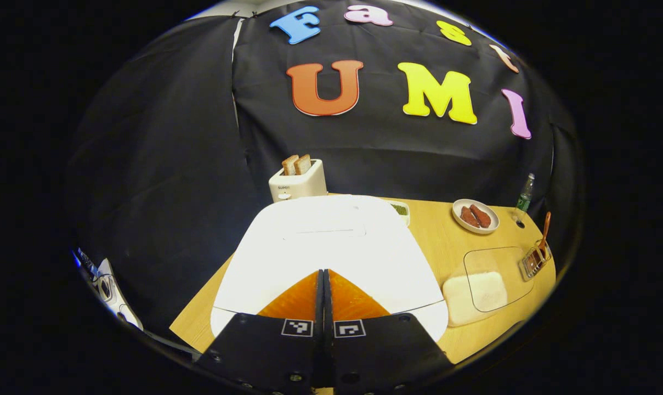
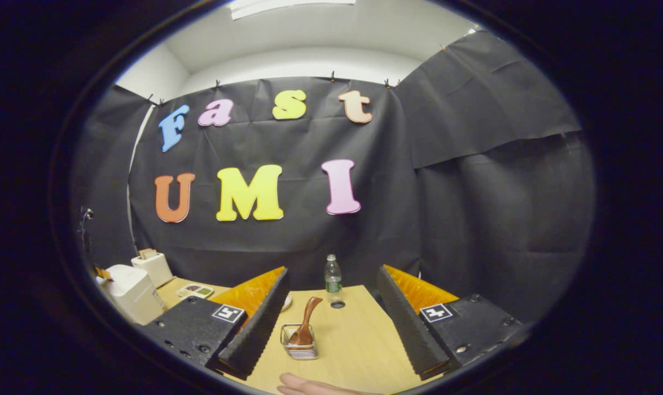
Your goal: Close the left gripper, press the button to open the rice cooker; take a wooden spoon from the chopstick holder with the right hand, scoop a spoonful of rice and pour it into the rice cooker, then put the wooden spoon back into the chopstick holder.
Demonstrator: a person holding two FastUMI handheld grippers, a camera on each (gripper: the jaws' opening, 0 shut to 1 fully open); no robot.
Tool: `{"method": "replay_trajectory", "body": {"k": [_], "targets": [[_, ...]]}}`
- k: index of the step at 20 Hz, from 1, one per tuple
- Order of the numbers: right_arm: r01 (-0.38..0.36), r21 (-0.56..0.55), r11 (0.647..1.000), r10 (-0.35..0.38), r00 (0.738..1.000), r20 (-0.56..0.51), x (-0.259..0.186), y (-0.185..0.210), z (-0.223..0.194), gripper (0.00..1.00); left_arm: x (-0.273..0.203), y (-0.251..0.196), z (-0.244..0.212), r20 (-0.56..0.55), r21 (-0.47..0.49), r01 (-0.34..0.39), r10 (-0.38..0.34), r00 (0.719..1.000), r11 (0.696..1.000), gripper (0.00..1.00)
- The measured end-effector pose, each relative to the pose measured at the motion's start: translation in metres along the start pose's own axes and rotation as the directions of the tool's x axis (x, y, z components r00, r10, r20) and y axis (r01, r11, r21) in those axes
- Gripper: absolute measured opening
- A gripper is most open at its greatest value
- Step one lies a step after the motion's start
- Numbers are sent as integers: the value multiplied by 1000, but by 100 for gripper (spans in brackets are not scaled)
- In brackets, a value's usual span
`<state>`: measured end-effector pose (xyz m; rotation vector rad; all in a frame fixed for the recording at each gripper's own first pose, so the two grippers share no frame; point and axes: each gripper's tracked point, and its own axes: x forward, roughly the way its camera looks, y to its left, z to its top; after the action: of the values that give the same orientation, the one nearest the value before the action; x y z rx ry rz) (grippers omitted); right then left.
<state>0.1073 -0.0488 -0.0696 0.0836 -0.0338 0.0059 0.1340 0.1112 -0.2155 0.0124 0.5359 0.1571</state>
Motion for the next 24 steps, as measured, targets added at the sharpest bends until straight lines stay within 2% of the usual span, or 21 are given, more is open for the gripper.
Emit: {"method": "replay_trajectory", "body": {"k": [5,8,15,21,24], "targets": [[18,-5,1000,-18,1000,-17,5,-4,-11,100,-10,1,-4,-25,-15,-21,21,999,1000,0],[-1,-19,1000,0,999,-36,7,3,-19,100,-10,1,-9,-10,17,-22,22,1000,1000,0],[-18,-71,997,15,999,-40,4,14,-29,100,-9,1,-8,-1,-58,-6,6,1000,998,0],[-33,-86,996,29,999,-43,9,25,-33,100,-24,6,24,91,-44,-21,25,996,999,0],[-32,-123,992,26,998,-50,24,29,-33,100,-34,12,56,165,-88,-31,45,985,996,0]]}}
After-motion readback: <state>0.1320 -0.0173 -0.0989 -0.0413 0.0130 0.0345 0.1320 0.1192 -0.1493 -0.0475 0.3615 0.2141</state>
